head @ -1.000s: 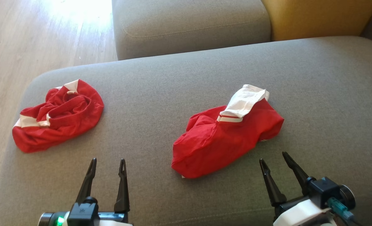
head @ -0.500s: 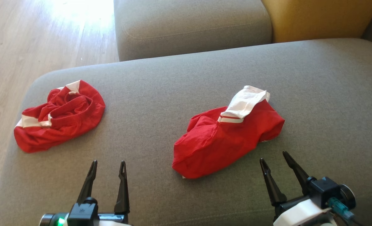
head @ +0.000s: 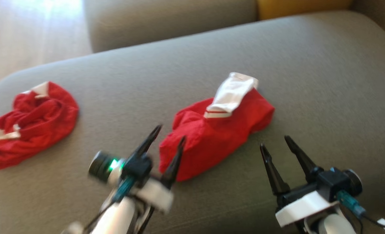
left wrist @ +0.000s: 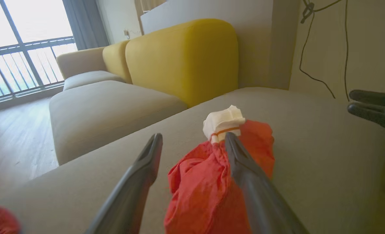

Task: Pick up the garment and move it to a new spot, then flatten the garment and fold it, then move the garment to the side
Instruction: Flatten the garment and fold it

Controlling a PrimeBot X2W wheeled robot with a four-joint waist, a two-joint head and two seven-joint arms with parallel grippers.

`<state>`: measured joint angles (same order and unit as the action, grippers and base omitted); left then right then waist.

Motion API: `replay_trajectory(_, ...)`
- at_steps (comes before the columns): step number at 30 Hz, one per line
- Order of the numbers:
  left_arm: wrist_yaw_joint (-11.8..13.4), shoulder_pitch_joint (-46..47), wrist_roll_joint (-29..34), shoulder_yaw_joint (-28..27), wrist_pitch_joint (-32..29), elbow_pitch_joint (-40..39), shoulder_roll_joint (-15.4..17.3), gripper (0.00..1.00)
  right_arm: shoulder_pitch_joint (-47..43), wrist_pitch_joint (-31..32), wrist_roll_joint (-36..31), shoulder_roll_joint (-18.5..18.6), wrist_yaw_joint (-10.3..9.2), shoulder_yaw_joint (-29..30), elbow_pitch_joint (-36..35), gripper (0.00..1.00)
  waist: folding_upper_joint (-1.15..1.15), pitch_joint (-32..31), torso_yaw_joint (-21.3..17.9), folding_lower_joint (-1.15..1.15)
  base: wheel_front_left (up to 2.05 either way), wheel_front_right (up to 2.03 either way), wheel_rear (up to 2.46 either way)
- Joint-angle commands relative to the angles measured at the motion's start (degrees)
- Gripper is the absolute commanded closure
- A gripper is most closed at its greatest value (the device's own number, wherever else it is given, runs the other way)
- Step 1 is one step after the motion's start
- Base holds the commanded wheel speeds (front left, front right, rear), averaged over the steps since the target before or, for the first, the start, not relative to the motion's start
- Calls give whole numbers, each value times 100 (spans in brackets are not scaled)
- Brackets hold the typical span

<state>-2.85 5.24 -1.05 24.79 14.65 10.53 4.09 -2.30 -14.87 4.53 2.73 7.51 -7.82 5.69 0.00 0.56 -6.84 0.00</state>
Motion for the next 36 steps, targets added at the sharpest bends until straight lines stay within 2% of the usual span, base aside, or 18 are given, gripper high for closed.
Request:
replay_trajectory(1, -101, 777, 125, 34, 35, 232, -70, 0, 326, -13, -18, 15, -2, -156, -258, 0, 0, 317, -417, 0, 0, 0, 0)
replay_trajectory(5, -175, 1467, 222, 316, -79, 777, -96, 0, 437, -13, 39, 15, -2, -135, -339, 0, 0, 577, -677, 0, 0, 0, 0)
replay_trajectory(9, -176, 2241, 548, 671, -580, 1462, -106, 0, 583, -13, 179, 15, -2, -172, -399, 0, 0, 904, -1021, 0, 0, 0, 0)
replay_trajectory(16, 28, 3183, 841, 640, -815, 2391, 5, 0, 809, -13, 448, 15, -2, -250, -479, 0, 0, 1375, -1495, 0, 0, 0, 0)
replay_trajectory(19, -41, 3439, 757, 594, -759, 2635, 19, 0, 844, -13, 523, 15, -2, -243, -482, 0, 0, 1463, -1637, 0, 0, 0, 0)
replay_trajectory(20, -89, 3496, 722, 602, -767, 2714, 21, 3, 851, -13, 536, 15, -2, -247, -477, 0, 0, 1470, -1682, 0, 0, 0, 0)
replay_trajectory(21, -141, 3542, 685, 620, -774, 2780, 18, 64, 855, -13, 537, 15, -2, -258, -471, 0, 0, 1471, -1724, 0, 0, 0, 0)
replay_trajectory(22, -190, 3576, 638, 641, -759, 2825, 11, 100, 859, -13, 534, 15, -2, -268, -463, 0, 0, 1463, -1765, 0, 0, 0, 0)
replay_trajectory(26, -318, 3650, 240, 626, -464, 2795, -51, 100, 865, -13, 572, 15, -2, -308, -446, 0, 0, 1368, -1931, 0, 0, 0, 0)
replay_trajectory(30, -362, 3842, -427, 477, -109, 2463, -109, 100, 854, -13, 643, 15, -2, -435, -408, 0, 0, 1198, -2137, 0, 0, 0, 0)
replay_trajectory(32, -352, 3985, -997, 461, -16, 2107, -116, 100, 824, -13, 667, 15, -2, -512, -378, 0, 0, 1089, -2250, 0, 0, 0, 0)
replay_trajectory(36, -15, 4483, -2688, 527, 30, 880, -119, 100, 768, -13, 679, 15, -2, -531, -369, 0, 0, 982, -2334, 0, 0, 0, 0)
